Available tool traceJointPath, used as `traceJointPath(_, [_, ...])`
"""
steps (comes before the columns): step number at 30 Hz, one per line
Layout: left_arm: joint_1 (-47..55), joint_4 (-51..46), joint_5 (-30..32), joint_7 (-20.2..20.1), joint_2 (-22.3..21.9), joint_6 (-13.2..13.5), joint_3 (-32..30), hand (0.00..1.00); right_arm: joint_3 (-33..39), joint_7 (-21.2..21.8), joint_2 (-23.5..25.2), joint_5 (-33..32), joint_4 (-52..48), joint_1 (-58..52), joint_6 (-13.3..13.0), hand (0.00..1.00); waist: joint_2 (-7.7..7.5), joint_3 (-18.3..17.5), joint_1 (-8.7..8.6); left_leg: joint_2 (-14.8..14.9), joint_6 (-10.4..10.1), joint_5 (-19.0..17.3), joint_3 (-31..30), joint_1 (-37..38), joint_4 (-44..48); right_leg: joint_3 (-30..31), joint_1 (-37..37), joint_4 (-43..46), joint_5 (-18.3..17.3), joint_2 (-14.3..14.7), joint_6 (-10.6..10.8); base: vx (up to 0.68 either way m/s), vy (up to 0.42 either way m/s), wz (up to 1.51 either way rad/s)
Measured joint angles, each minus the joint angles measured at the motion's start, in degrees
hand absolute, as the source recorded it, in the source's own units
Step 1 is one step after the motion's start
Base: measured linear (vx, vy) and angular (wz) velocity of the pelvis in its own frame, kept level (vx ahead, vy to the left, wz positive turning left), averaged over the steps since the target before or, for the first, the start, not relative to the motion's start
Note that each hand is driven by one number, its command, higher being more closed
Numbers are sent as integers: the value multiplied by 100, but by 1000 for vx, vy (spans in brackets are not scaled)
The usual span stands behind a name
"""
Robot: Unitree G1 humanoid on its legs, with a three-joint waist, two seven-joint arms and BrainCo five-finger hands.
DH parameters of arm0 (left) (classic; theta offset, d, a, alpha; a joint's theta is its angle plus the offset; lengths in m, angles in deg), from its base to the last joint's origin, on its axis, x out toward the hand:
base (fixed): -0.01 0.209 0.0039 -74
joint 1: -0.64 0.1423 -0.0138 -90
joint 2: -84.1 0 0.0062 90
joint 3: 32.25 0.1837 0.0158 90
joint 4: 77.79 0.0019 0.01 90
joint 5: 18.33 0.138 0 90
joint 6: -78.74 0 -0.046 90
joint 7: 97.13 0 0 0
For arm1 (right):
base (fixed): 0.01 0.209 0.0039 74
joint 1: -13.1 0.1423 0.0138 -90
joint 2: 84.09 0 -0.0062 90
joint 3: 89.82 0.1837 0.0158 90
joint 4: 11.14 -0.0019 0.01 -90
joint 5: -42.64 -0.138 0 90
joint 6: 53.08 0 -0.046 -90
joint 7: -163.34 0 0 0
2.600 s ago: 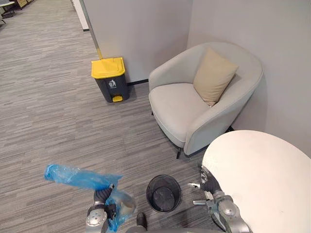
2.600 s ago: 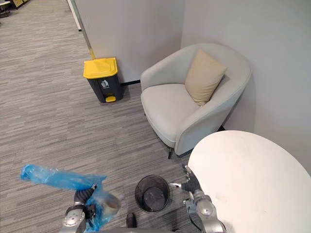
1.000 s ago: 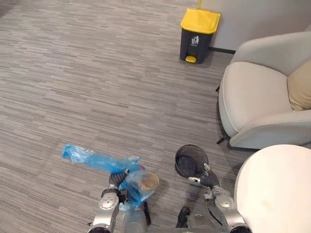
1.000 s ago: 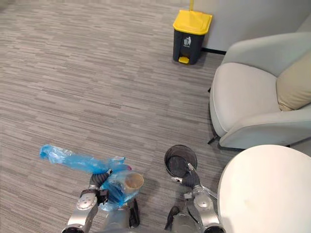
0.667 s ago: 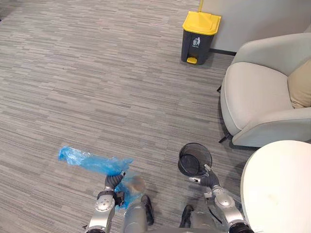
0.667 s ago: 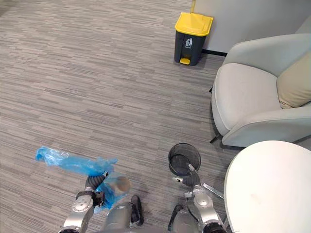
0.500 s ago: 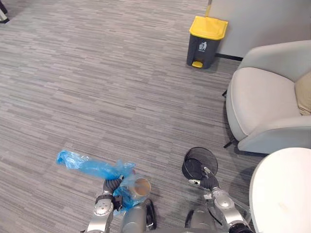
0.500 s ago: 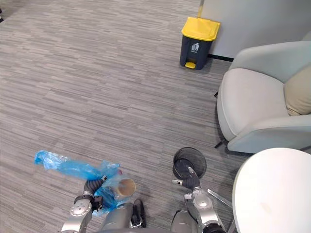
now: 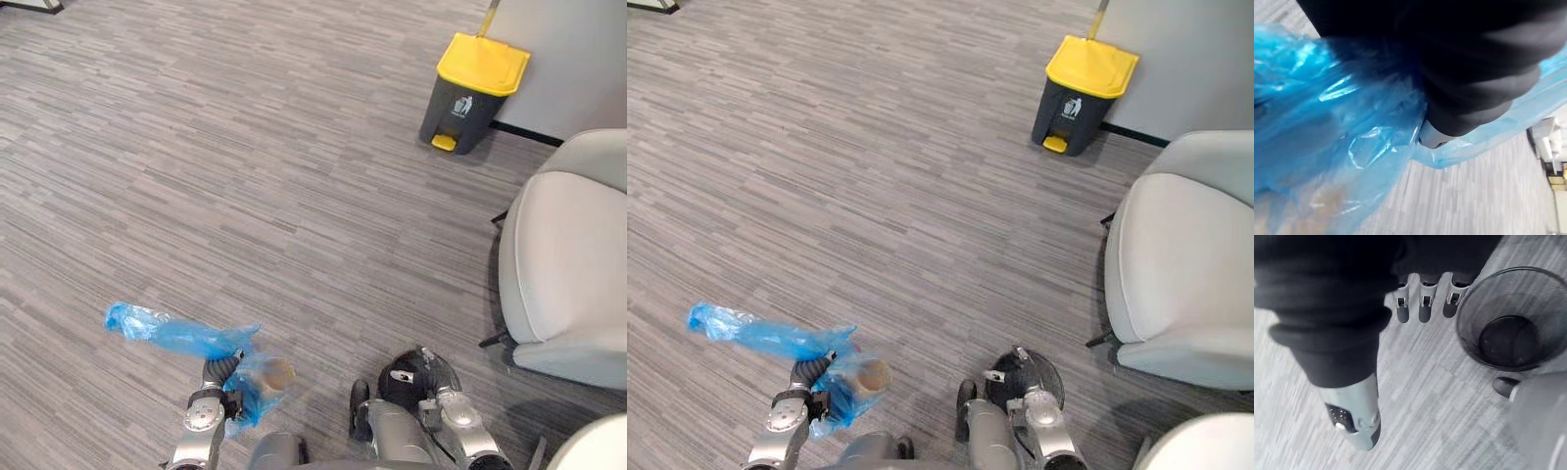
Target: Gather rubbish on tea table into small bin, then transfer packed bag to large trash can.
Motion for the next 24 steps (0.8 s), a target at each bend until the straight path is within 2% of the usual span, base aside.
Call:
traceJointPath(1, [84, -165, -3, -19, -43, 3, 7, 100, -32, -19, 69, -15, -175, -36, -11, 0, -2, 1, 44, 260, 41, -3, 159, -213, 741, 71, 318, -126, -94, 100, -62, 427, -45, -26])
traceJointPath(2, [76, -295, -5, -65, -84, 4, 7, 100, -20, -51, 138, -36, -354, -21, -33, 0, -17, -3, 112, 524, 179, -110, 354, -483, 1459, 182, 586, -205, -200, 175, -70, 361, 6, -49])
traceJointPath(3, [31, -359, -5, -78, -120, 4, 9, 100, -13, -63, 153, -109, -449, 25, -42, 0, -74, -33, 173, 650, 315, -194, 489, -775, 1697, 324, 735, -307, -211, 173, -81, 401, 29, -56])
traceJointPath(5, [-3, -405, -4, -84, -126, 4, 10, 100, -6, -63, 178, -161, -488, 37, -47, 0, -131, -34, 260, 665, 496, -303, 514, -1156, 1460, 504, 948, -538, -215, 82, -73, 280, 75, -45])
traceJointPath(6, [-37, -427, -4, -86, -137, 4, 8, 100, 15, -63, 178, -181, -487, 42, -32, 0, -145, -20, 301, 656, 550, -334, 492, -1265, 1155, 584, 1069, -631, -229, 32, -46, 302, 201, -35])
traceJointPath(7, [-28, -441, -3, -89, -146, 5, 8, 100, 45, -63, 191, -185, -486, -48, -21, 0, -181, 10, 316, 592, 551, -336, 437, -1393, 512, 695, 1265, -704, -317, -88, 99, 251, 183, -28])
traceJointPath(9, [-32, -437, -2, -93, -161, 5, 9, 100, 112, -62, 205, -185, -472, -81, -23, 0, -192, 17, 316, 421, 488, -297, 191, -1496, -201, 755, 1347, -683, -428, -203, 273, 178, 174, -22])
traceJointPath(10, [-32, -421, -3, -94, -186, 7, 10, 100, 239, -67, 176, -187, -374, -69, -31, 0, -158, 5, 310, 237, 274, -79, -151, -1420, -1173, 885, 1367, -685, -531, -257, 434, 286, 405, -54])
traceJointPath(11, [-23, -356, -4, -92, -227, 19, 11, 100, 256, -83, 96, -196, -208, -56, -40, 0, 55, -38, 328, 262, 147, 131, -503, -1270, -2105, 1048, 1383, -634, -707, -171, 658, 300, 440, -65])
traceJointPath(12, [-38, -260, -5, -91, -218, 20, 11, 100, 256, -89, 73, -196, -86, -34, -32, 0, 112, -45, 330, 303, 111, 571, -571, -1249, -2112, 1171, 1397, -532, -857, -154, 720, 391, 545, -84])
traceJointPath(13, [-3, -100, 2, -94, -159, -8, 60, 100, 256, -89, 192, -196, 78, -125, -11, 0, -123, -133, 313, -6, 279, 578, -412, -1223, -1779, 1431, 1345, -250, -1159, -468, 948, 324, 379, -63])
traceJointPath(14, [0, -93, 2, -96, -86, -14, 62, 100, 259, -84, 228, -193, 73, -203, -21, 0, -182, -149, 305, -115, 346, 459, -285, -1224, -1704, 1503, 1278, -98, -1250, -620, 997, 327, 349, -55])
traceJointPath(15, [-15, -96, 2, -97, -73, -14, 68, 100, 263, -84, 250, -193, 74, -265, -22, 0, -365, -220, 293, -203, 413, 337, -166, -1210, -1630, 1579, 1203, 64, -1306, -758, 1046, 261, 241, -44])
traceJointPath(16, [-22, -92, 5, -105, -64, -22, 123, 100, 264, -61, 282, -193, 114, -330, -15, 0, -441, -249, 300, -291, 543, 139, 72, -1148, -1555, 1768, 989, 524, -1352, -924, 1124, 327, 275, -70])
traceJointPath(17, [-11, -69, 6, -105, -17, -60, 189, 100, 265, -41, 321, -192, 120, -347, -13, 0, -455, -256, 279, -318, 624, -19, 274, -1001, -1563, 1859, 631, 1250, -1229, -984, 1251, 321, 265, -80])
traceJointPath(18, [-9, -48, 6, -106, 27, -104, 211, 100, 265, -39, 345, -192, 138, -351, -13, 0, -454, -255, 267, -333, 675, -92, 375, -878, -1601, 1859, 398, 1695, -1098, -1028, 1288, 326, 238, -86])
traceJointPath(19, [-3, 14, 5, -103, 91, -140, 295, 100, 260, -30, 385, -193, 226, -343, -12, 0, -451, -237, 261, -350, 735, -227, 578, -569, -1721, 1849, -31, 2610, -866, -1092, 1417, 326, 199, -78])
traceJointPath(20, [25, 22, 4, -100, 137, -150, 310, 100, 256, -12, 394, -192, 310, -339, 2, 0, -434, -229, 229, -356, 803, -324, 702, -236, -1869, 1650, -365, 3331, -916, -1128, 1351, 415, 186, -66])
traceJointPath(22, [33, 19, 0, -98, 243, -147, 326, 100, 257, 1, 383, -180, 319, -323, 9, 0, -334, -176, 99, -356, 835, -417, 830, 182, -2134, 1130, -796, 3730, -1071, -1106, 1078, 373, 77, -33])
traceJointPath(24, [24, 18, -2, -96, 333, -145, 318, 100, 259, 6, 364, -180, 330, -210, 6, 0, -345, -173, -18, -332, 788, -509, 969, 599, -2445, 555, -1316, 3439, -1189, -984, 869, 419, -17, -25])
